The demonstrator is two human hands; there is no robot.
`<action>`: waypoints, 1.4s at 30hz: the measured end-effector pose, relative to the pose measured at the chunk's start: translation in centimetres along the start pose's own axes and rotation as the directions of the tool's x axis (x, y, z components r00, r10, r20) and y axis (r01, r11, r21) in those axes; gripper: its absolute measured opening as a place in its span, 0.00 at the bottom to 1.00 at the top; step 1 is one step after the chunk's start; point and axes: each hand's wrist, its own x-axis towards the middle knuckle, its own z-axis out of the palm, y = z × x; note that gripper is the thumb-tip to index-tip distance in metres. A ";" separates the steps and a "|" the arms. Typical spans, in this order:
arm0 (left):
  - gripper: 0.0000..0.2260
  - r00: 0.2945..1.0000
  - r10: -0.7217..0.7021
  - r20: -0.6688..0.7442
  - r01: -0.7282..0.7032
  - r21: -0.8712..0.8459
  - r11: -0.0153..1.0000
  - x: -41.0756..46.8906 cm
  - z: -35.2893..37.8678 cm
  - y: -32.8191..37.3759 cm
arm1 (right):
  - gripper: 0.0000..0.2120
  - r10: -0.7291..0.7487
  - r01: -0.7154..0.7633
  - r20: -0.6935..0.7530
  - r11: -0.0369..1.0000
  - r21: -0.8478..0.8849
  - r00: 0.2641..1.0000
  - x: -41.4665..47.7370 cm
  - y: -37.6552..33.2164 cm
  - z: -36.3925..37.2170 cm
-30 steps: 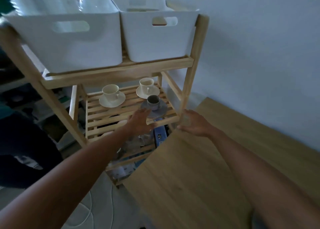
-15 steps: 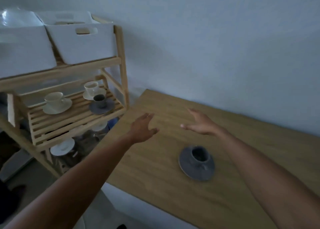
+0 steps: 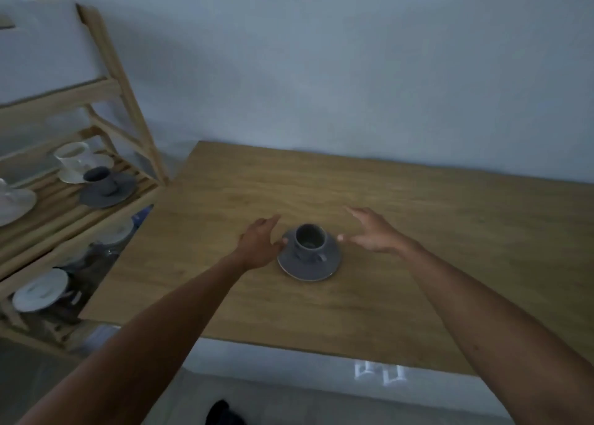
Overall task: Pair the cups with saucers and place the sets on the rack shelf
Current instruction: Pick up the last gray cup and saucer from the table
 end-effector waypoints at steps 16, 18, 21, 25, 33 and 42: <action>0.32 0.998 0.001 0.064 0.012 -0.196 0.981 -1.8 4.4 -0.5 | 0.29 0.042 -0.053 0.064 0.982 0.180 0.997 -0.3 1.5 6.4; 0.32 0.999 0.003 0.039 0.006 -0.223 0.975 -1.7 4.5 -0.4 | 0.30 0.038 -0.047 0.044 0.977 0.206 0.998 -0.1 1.4 6.8; 0.32 0.999 -0.012 0.030 0.020 -0.270 0.963 -1.4 4.6 -0.2 | 0.30 0.048 -0.043 -0.016 0.972 0.233 0.999 0.1 1.2 7.3; 0.31 0.999 -0.039 0.026 0.046 -0.333 0.942 -1.2 4.5 -0.3 | 0.32 0.073 -0.064 -0.022 0.955 0.289 0.997 0.4 1.0 7.6; 0.30 0.997 -0.073 0.022 0.074 -0.500 0.863 -1.2 2.3 -2.3 | 0.40 0.051 -0.079 0.087 0.929 0.362 0.995 2.1 -1.6 7.1; 0.27 0.990 -0.093 -0.105 0.021 -0.545 0.838 -1.2 -4.4 -8.5 | 0.39 -0.104 0.051 0.119 0.922 0.384 0.987 7.0 -10.1 6.9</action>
